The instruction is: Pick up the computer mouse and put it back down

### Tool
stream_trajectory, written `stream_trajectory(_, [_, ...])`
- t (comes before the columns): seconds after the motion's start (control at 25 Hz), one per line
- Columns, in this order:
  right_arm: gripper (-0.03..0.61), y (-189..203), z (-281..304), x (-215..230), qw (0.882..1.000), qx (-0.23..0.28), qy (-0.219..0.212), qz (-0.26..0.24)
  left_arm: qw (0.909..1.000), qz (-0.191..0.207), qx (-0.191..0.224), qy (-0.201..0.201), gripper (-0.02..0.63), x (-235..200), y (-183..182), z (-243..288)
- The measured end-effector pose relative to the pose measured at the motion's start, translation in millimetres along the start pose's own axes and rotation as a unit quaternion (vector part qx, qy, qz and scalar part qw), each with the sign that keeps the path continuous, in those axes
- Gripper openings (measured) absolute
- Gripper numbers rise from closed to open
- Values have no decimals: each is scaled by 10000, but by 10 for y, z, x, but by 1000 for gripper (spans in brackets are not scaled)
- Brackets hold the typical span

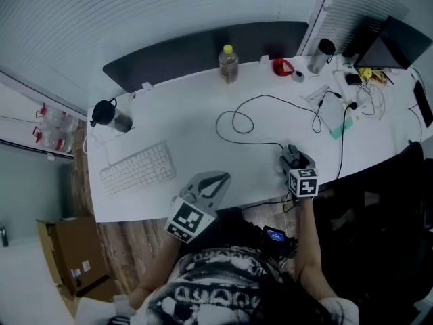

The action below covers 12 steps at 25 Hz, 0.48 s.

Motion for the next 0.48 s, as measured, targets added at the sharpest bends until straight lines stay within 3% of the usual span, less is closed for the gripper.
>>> stream_trajectory(0.48, [311, 189, 136, 79, 9997, -164, 152, -26, 9992, 51, -315, -236, 5, 89, 114, -88])
Point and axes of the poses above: the fingertips, and each gripper's own axes: z forward along the fingers, x to its right, y out of its underside, the point moved 1 cm from there along -z, backward along the fingers, and after that the axes turned 12 degrees about -y, right-handed, at the moved point
